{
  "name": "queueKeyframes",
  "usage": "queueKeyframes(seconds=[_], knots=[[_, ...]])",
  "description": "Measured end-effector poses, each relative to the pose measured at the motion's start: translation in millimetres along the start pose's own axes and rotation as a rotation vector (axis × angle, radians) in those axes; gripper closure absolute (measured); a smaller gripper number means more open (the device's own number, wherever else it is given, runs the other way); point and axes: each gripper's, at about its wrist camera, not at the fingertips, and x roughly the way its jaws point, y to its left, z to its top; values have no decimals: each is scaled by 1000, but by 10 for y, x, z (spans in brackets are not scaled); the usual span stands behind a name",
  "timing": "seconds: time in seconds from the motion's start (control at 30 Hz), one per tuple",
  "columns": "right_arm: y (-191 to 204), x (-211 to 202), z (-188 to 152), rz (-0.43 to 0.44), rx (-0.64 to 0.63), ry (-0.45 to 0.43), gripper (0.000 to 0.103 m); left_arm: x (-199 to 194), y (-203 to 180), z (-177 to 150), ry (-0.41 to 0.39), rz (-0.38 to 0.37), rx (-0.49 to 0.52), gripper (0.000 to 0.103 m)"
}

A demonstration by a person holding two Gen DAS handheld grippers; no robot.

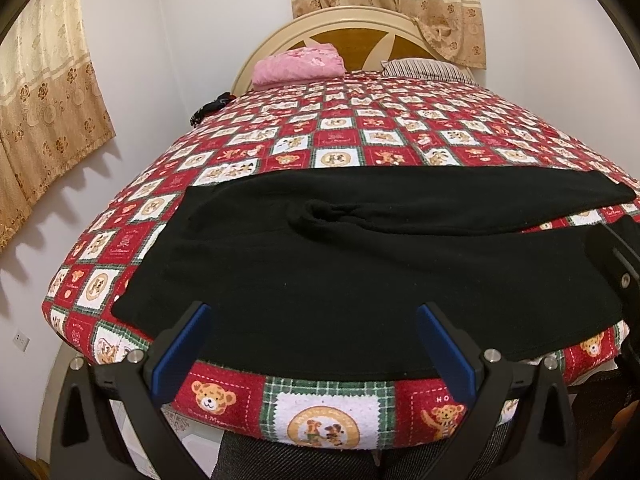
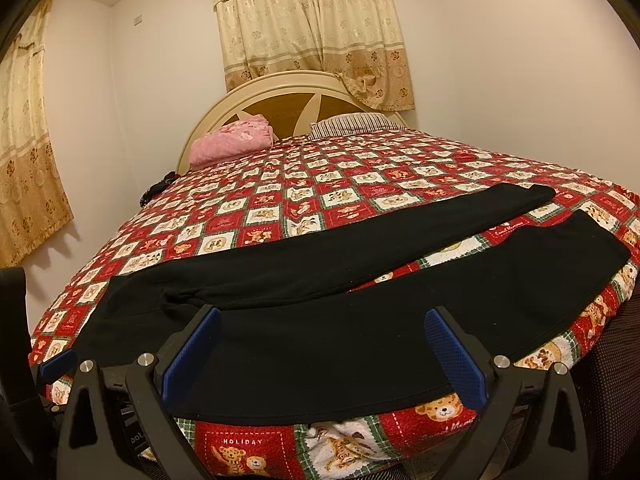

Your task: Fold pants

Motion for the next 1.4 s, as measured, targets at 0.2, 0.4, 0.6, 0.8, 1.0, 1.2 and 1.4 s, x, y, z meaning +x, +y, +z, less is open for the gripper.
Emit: queueKeyframes(seconds=[0.2,0.4,0.6,0.8,1.0,1.2,1.4], knots=[[2,14,-13,-1,-1,3,1,-1,-4,0,0,0,0,0],[6,12,-17,-1,-5,4,1,-1,-4,2,1,0,0,0],[17,12,-19,-3,-3,3,1,1,0,4,1,-1,0,0],[16,13,-18,-3,-5,4,1,2,-2,1,2,0,-1,0],[31,7,-25,-4,-7,9,1,7,-31,-52,7,4,-2,0],[39,20,-33,-2,-7,14,1,16,-29,-58,12,4,-3,0],[54,42,-48,1,-12,18,1,36,-27,-65,19,2,-4,0]])
